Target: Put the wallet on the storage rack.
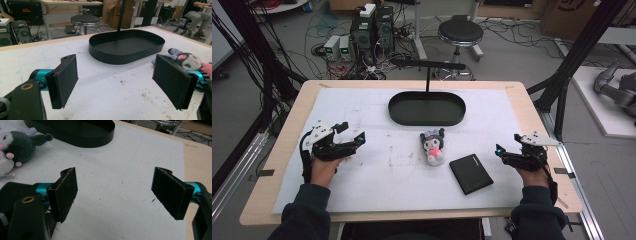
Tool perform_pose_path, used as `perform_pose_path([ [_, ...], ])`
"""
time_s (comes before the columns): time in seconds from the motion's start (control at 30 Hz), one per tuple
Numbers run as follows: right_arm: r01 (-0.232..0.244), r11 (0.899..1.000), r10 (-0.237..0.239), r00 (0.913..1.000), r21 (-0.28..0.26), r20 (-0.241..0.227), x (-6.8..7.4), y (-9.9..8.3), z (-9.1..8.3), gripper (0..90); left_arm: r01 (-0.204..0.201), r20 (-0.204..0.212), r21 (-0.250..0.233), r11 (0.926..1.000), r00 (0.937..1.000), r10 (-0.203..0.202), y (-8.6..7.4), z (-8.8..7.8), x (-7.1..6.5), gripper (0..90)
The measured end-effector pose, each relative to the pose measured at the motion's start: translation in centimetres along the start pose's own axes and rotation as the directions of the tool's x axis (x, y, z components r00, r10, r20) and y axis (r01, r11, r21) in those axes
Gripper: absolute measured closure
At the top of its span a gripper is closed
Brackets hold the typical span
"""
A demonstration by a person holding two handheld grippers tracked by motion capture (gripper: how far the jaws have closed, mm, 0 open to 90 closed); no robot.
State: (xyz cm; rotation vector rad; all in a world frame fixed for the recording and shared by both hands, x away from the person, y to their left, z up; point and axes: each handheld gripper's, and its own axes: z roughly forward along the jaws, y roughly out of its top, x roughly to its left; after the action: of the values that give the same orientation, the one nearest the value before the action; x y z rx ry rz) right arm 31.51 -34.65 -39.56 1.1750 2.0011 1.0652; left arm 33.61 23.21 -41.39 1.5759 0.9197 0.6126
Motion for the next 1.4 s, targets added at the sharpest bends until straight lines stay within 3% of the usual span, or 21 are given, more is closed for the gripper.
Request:
perform_pose_path([
  [0.83,-0.003,1.000,0.003,1.0000,-0.017,-0.004,0.5,0.0,-0.3,21.4,-0.005,0.002,0.002,1.0000,1.0000,0.005,0.0,-0.2,-0.2,20.3],
  [1.2,0.017,1.000,-0.018,0.9981,-0.016,-0.059,1.9,0.4,0.0,24.3,-0.006,0.012,0.024,0.9997,0.9999,0.006,-0.2,0.1,-0.2,20.5],
  [1.4,0.047,0.999,-0.049,0.9934,-0.019,-0.104,3.4,1.1,0.7,25.0,-0.009,0.011,0.037,0.9993,0.9999,0.008,-0.3,0.2,-0.3,20.6],
])
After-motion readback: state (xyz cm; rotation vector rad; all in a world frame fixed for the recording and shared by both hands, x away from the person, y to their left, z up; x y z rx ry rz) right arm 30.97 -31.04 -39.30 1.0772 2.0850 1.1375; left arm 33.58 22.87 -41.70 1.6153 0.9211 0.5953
